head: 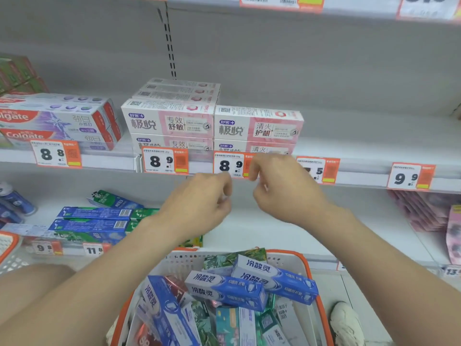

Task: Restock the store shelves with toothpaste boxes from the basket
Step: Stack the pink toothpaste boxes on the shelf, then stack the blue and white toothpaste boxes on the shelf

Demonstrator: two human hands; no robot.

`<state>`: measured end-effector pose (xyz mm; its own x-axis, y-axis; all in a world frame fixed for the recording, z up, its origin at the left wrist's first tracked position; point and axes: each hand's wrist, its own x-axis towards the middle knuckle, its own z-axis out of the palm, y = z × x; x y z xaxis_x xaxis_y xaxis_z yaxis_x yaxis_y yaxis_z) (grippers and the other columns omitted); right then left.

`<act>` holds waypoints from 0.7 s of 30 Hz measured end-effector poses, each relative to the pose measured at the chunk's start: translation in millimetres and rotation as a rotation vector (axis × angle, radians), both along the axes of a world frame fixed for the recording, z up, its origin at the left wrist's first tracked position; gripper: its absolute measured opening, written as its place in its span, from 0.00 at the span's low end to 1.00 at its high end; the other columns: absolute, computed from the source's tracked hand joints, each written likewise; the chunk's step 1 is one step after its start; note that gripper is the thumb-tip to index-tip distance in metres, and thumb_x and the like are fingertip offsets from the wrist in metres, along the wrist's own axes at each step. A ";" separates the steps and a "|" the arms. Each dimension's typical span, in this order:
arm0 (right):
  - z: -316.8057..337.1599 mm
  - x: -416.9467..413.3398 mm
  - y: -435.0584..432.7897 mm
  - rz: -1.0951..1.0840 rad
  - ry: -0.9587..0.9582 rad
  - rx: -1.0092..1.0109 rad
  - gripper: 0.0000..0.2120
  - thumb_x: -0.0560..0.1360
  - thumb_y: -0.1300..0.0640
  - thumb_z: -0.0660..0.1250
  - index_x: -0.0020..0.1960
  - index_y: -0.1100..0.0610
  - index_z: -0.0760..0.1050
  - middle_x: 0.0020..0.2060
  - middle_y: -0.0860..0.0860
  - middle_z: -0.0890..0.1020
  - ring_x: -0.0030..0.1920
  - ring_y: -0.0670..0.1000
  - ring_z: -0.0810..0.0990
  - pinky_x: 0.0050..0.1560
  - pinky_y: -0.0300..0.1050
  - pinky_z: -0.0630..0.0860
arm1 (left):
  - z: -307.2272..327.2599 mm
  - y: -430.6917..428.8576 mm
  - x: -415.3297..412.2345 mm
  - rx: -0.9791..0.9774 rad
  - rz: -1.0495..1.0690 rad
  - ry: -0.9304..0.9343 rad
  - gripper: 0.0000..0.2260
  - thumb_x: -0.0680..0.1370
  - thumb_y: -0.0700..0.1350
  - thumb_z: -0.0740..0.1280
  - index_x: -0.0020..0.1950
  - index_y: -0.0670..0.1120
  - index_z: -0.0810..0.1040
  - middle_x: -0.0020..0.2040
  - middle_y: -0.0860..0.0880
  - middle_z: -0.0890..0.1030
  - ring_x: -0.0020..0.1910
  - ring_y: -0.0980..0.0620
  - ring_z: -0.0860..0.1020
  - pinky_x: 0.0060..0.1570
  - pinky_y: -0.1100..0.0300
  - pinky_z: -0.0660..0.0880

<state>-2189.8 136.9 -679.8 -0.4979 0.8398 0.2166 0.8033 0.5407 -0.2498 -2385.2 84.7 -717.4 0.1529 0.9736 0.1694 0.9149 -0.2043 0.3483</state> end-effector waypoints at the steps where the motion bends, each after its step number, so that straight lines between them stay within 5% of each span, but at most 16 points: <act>1: -6.0 -0.4 -9.7 0.044 -0.190 -0.152 0.12 0.73 0.63 0.65 0.53 0.50 0.76 0.50 0.52 0.79 0.53 0.59 0.80 0.50 0.53 0.79 | -4.7 -3.9 4.1 -0.192 -0.049 0.128 0.08 0.80 0.52 0.66 0.58 0.54 0.74 0.49 0.53 0.81 0.52 0.46 0.80 0.48 0.51 0.78; 4: -31.8 6.0 -28.4 0.173 -0.638 -0.450 0.05 0.76 0.64 0.64 0.50 0.56 0.76 0.47 0.54 0.77 0.48 0.59 0.79 0.45 0.48 0.77 | -18.6 -11.9 14.6 -0.593 -0.200 0.408 0.17 0.82 0.55 0.66 0.69 0.53 0.74 0.60 0.50 0.79 0.60 0.46 0.78 0.52 0.54 0.74; 8: -51.8 26.4 -30.8 0.244 -0.877 -0.581 0.11 0.74 0.67 0.63 0.36 0.58 0.65 0.33 0.53 0.70 0.36 0.54 0.70 0.39 0.46 0.67 | -40.5 -20.8 37.8 -0.697 -0.252 0.504 0.16 0.82 0.47 0.64 0.70 0.47 0.75 0.60 0.44 0.79 0.55 0.43 0.81 0.51 0.49 0.80; 13: -67.1 30.5 -48.0 0.342 -0.905 -0.576 0.15 0.73 0.66 0.64 0.33 0.56 0.62 0.30 0.52 0.67 0.33 0.54 0.66 0.38 0.45 0.66 | -69.4 -39.1 68.2 -0.844 -0.295 0.572 0.16 0.81 0.46 0.67 0.69 0.45 0.75 0.57 0.46 0.79 0.48 0.46 0.79 0.37 0.55 0.72; 18: -93.4 29.7 -83.2 0.452 -0.861 -0.534 0.18 0.78 0.63 0.64 0.35 0.54 0.59 0.32 0.52 0.65 0.32 0.53 0.64 0.34 0.45 0.63 | -84.9 -61.5 70.3 -0.907 -0.259 0.573 0.17 0.80 0.48 0.69 0.67 0.44 0.77 0.55 0.46 0.81 0.47 0.45 0.78 0.46 0.52 0.75; 21: -102.7 37.2 -85.9 0.393 -0.767 -0.488 0.15 0.79 0.58 0.65 0.38 0.55 0.62 0.34 0.51 0.67 0.32 0.53 0.67 0.33 0.44 0.64 | -88.1 -74.5 58.4 -0.880 -0.156 0.566 0.10 0.81 0.46 0.69 0.43 0.43 0.73 0.41 0.47 0.75 0.40 0.45 0.74 0.41 0.52 0.72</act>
<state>-2152.6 51.0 -782.5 -0.6207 0.4960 -0.6072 0.6262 0.7797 -0.0032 -2326.9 10.3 -805.5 0.1225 0.6814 -0.7216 0.9755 -0.2165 -0.0388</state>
